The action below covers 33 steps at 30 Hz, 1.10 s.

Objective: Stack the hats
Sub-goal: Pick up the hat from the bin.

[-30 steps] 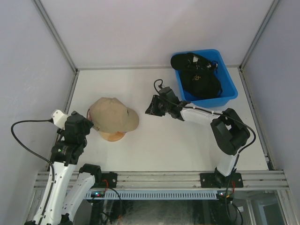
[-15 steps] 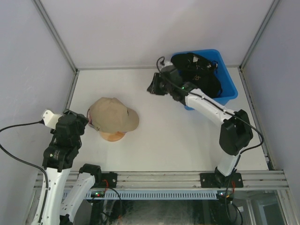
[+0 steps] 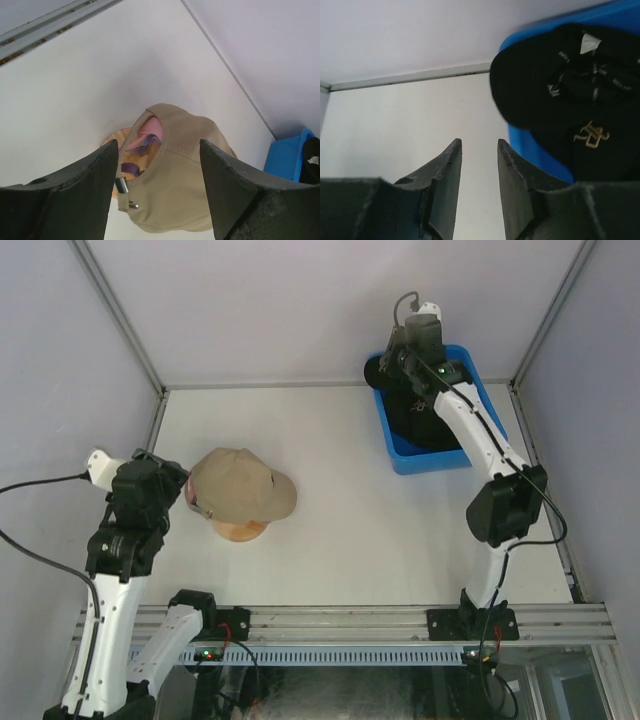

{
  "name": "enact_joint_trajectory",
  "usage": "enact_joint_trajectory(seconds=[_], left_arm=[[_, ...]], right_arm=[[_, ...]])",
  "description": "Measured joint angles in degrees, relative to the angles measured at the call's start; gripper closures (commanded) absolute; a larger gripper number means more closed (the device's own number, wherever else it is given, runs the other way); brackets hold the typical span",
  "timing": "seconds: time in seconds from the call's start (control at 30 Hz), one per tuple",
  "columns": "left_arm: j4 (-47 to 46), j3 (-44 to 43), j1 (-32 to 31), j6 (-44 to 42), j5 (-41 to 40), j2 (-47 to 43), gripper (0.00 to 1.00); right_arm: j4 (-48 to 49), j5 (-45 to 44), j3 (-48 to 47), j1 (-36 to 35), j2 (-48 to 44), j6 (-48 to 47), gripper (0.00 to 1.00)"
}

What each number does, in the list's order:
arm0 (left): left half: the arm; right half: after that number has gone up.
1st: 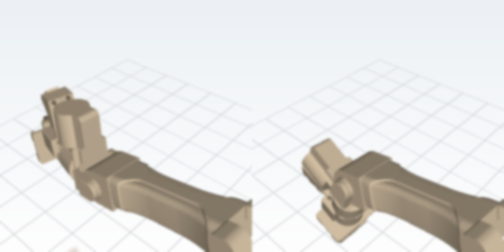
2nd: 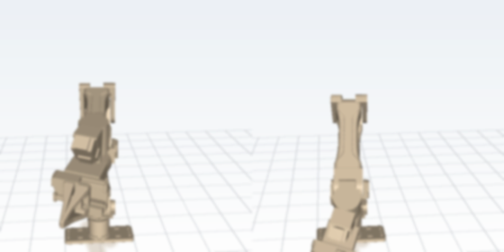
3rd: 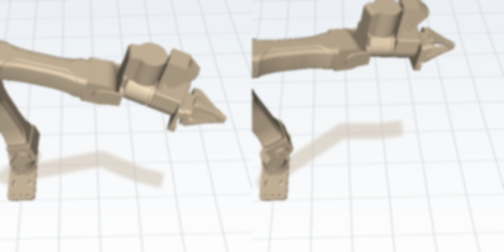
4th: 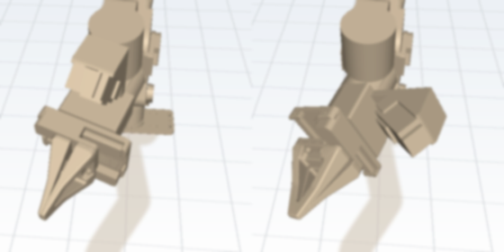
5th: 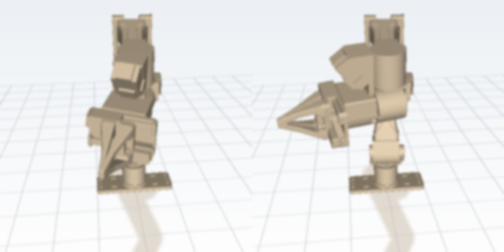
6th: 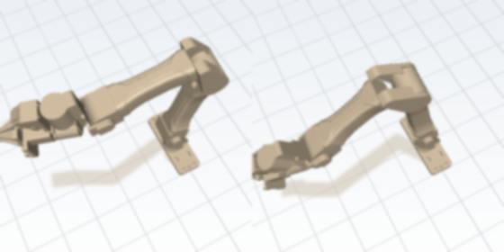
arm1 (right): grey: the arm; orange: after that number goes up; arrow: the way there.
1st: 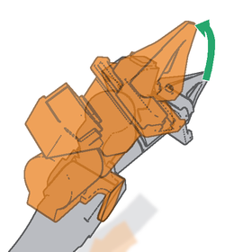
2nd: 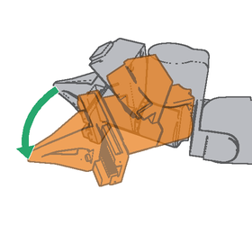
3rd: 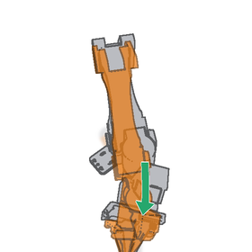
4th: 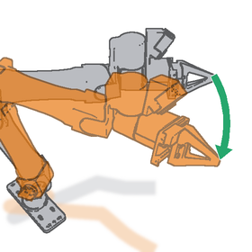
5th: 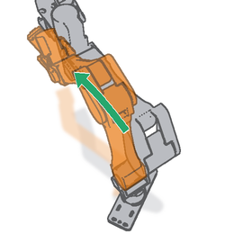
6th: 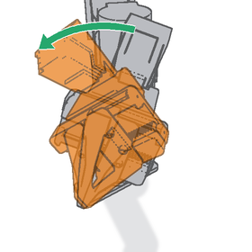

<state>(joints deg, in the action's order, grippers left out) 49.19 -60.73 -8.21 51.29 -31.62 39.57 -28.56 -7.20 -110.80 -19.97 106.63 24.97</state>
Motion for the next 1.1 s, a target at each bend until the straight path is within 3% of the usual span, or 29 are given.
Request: enact_joint_trajectory(seconds=[0.2,0.33,0.63,1.1], left_arm=[[-1.9,-1.7,4.5,-0.5,6.7,5.7,0.31],[-3.0,-1.7,7.4,-0.4,11.3,7.9,0.31],[-5.3,-1.4,10.6,0.2,17.4,10.2,0.32],[-6.9,-0.2,11.8,2.2,20.5,10.3,0.33]], right_arm=[[-7.3,-1.1,-14.9,2.6,12.4,-4.9,0.57],[-10.2,-1.6,-19.2,3.2,17.8,-7.4,0.52],[-13.1,-2.2,-19.8,3.7,21.4,-12.5,0.44],[-12.8,-6.5,-19.8,2.2,22.4,-22.2,0.43]])
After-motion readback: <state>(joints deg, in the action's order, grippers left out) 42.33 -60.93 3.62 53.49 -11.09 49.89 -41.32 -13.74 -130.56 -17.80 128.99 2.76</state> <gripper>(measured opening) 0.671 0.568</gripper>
